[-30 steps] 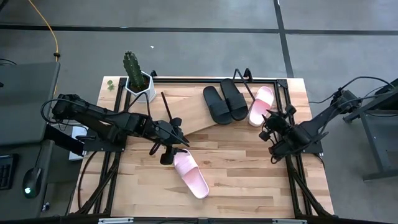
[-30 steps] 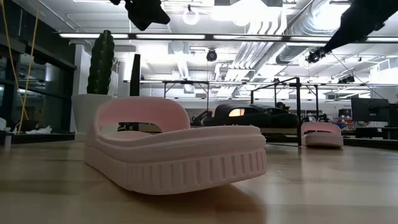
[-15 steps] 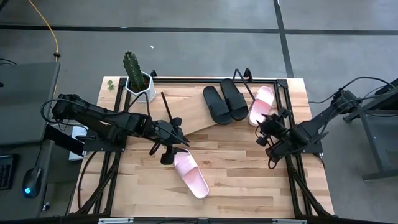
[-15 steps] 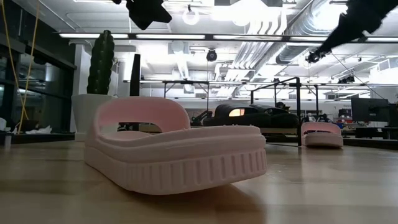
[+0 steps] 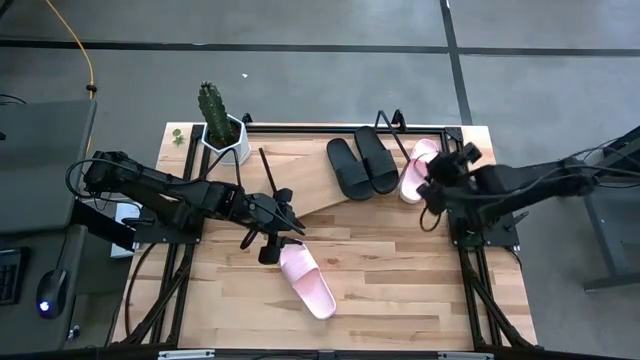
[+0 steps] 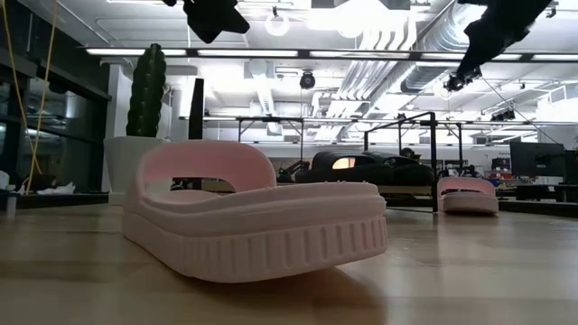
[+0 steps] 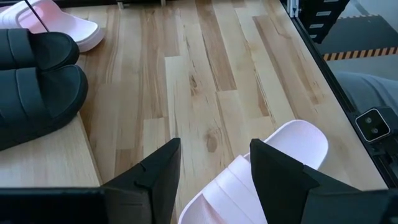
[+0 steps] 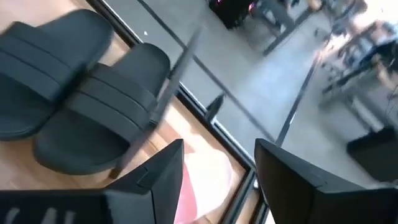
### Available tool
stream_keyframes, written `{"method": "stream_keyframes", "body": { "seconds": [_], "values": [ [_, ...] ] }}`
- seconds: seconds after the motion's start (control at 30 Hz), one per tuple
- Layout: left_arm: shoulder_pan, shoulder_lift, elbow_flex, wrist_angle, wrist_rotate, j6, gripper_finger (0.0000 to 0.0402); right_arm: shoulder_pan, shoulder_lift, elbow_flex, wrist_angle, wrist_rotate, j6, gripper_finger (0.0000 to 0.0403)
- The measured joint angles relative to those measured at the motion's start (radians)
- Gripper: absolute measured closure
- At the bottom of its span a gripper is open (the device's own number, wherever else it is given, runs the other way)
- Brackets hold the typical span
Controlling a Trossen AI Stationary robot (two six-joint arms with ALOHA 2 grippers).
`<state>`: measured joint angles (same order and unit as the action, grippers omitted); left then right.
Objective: Pick and place slides into the shelf
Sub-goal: Put the top pink slide on the shelf
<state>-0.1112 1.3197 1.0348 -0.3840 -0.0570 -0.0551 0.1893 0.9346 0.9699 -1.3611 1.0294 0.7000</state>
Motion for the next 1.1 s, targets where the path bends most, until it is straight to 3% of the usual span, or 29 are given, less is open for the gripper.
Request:
{"method": "stream_keyframes", "body": {
  "seconds": [0.23, 0.4, 0.77, 1.1],
  "values": [
    [0.0, 0.0, 0.0, 0.0, 0.0, 0.003, 0.0224, -0.126, -0.212, 0.0, 0.182, -0.13, -0.261, 0.0212],
    [0.0, 0.0, 0.0, 0.002, 0.0, 0.002, 0.0224, -0.199, -0.277, 0.002, 0.293, -0.172, -0.398, 0.0212],
    [0.0, 0.0, 0.0, 0.027, 0.0, 0.002, 0.0224, -0.473, -0.21, -0.001, 0.332, -0.315, -0.543, 0.0212],
    [0.0, 0.0, 0.0, 0.023, 0.0, 0.007, 0.0224, -0.77, -0.111, -0.003, 0.539, -0.647, -0.734, 0.0212]
  ]
}}
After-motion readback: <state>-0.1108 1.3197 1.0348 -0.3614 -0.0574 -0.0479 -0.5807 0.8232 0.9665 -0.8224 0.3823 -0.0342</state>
